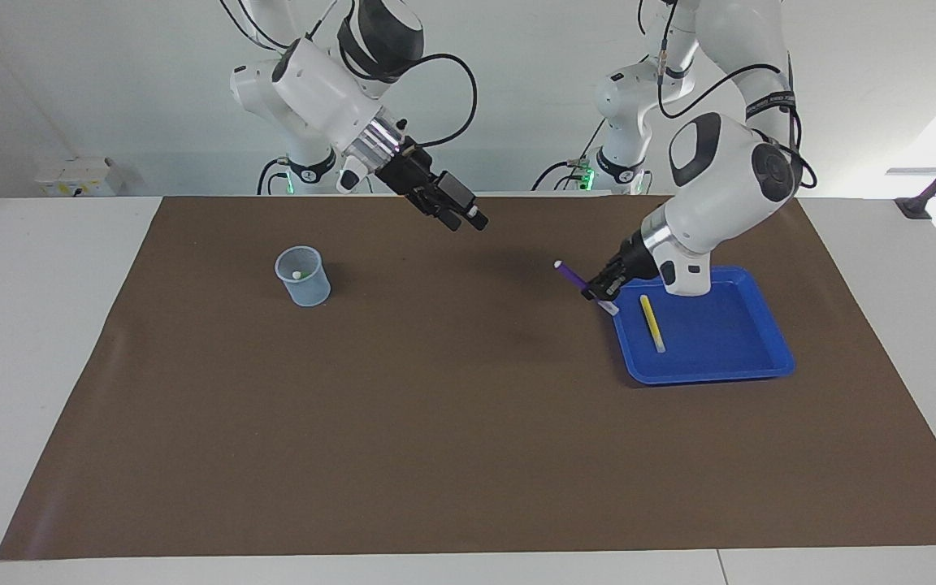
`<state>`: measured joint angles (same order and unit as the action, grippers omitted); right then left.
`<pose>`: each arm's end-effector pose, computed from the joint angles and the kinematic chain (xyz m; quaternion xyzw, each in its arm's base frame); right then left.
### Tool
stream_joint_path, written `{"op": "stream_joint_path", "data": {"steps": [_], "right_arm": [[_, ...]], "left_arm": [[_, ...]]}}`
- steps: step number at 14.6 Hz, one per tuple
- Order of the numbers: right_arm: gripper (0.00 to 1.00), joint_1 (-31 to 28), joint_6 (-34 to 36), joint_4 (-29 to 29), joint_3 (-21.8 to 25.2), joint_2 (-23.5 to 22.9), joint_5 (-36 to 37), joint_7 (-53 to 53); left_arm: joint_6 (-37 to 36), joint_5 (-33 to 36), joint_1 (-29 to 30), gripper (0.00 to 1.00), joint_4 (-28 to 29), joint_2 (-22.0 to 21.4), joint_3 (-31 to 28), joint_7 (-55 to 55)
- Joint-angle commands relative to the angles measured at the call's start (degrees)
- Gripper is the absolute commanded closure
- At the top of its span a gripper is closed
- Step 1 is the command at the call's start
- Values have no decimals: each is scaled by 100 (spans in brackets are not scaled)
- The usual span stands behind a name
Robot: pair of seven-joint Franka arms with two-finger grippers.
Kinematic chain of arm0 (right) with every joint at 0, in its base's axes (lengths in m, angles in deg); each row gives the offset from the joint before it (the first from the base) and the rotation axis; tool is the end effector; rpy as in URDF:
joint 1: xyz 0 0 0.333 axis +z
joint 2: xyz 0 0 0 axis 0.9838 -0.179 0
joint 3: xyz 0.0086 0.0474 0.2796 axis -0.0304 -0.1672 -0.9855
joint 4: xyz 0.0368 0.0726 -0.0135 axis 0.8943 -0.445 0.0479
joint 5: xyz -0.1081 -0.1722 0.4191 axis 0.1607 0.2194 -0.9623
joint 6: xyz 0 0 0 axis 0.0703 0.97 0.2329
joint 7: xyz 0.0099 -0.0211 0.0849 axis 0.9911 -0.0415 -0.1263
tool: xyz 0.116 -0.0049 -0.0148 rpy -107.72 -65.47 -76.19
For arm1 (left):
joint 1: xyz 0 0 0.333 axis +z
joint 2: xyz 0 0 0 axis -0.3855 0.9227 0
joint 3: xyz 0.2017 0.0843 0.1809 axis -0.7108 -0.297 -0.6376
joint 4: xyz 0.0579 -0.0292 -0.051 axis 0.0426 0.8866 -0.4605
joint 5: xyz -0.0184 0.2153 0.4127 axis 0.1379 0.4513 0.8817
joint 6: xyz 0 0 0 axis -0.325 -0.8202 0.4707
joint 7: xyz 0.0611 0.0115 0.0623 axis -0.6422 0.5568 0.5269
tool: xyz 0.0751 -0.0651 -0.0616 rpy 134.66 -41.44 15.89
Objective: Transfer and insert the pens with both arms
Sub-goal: 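Lift the purple pen toward the right gripper with the left gripper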
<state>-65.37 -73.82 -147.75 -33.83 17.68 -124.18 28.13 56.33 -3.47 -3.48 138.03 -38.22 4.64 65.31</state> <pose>0.5389 0.3251 0.4485 -0.8391 0.3500 -0.0230 0.4158 0.6175 -0.2634 0.4100 0.8603 0.4522 -0.1850 0.1454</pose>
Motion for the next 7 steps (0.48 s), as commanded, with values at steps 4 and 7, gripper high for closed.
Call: {"op": "stream_joint_path", "data": {"steps": [4,7], "right_arm": [[0,379,-725,-261,-12,-69,-129,-280],[0,370,-523,-270,-12,-86,-129,-324]], "left_arm": [[211,-1057,75,100,143,-171,356,1893],[229,-1393,32,100,274,-259,374,1973]]}}
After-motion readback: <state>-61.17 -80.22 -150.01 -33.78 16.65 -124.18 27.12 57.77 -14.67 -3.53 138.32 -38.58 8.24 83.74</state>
